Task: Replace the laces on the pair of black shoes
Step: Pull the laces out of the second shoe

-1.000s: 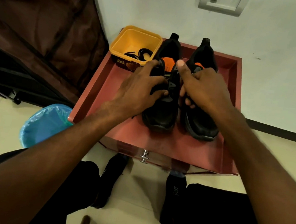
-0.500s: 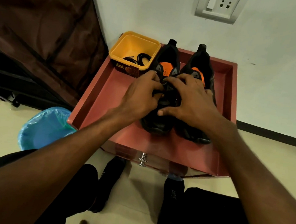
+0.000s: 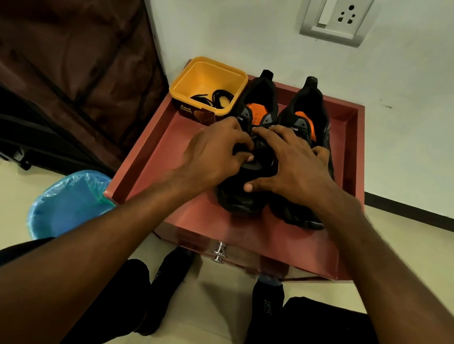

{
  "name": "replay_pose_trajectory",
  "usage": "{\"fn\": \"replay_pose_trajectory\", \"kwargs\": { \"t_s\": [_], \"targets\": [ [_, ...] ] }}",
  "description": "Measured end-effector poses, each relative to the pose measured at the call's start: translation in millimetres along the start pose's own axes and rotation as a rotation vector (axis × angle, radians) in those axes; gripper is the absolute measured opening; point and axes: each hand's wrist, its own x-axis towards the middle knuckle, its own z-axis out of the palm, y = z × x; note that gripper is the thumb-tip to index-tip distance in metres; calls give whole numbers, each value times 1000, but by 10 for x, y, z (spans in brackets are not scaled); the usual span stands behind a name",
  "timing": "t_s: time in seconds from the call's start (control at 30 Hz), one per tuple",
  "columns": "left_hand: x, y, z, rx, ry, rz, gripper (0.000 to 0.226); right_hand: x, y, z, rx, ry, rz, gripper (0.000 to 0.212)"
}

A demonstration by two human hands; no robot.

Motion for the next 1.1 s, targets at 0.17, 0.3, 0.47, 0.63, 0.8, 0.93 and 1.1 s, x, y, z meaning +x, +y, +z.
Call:
{"fn": "replay_pose_trajectory", "kwargs": {
  "t_s": [0.17, 0.3, 0.47, 0.63, 0.8, 0.93, 1.1],
  "targets": [
    [25, 44, -3, -209, 72, -186, 10, 0, -9, 9, 1, 6, -2, 119],
    [14, 37, -21, -837, 15, -518, 14, 2, -1, -13, 23, 10, 8, 118],
    [47, -25, -59, -643, 21, -351, 14, 10, 6, -7, 28, 7, 7, 118],
    [24, 33, -43, -15, 37, -4, 14, 21, 14, 19, 39, 14, 6, 119],
    [29, 30, -73, 226, 95, 101, 13, 17, 16, 22, 47, 7, 12, 119],
    [4, 45, -36, 269, 65, 132, 8, 13, -7, 12, 42, 7, 11, 119],
    [85, 75, -42, -246, -1, -267, 12, -3, -24, -18, 37, 14, 14, 117]
  ]
}}
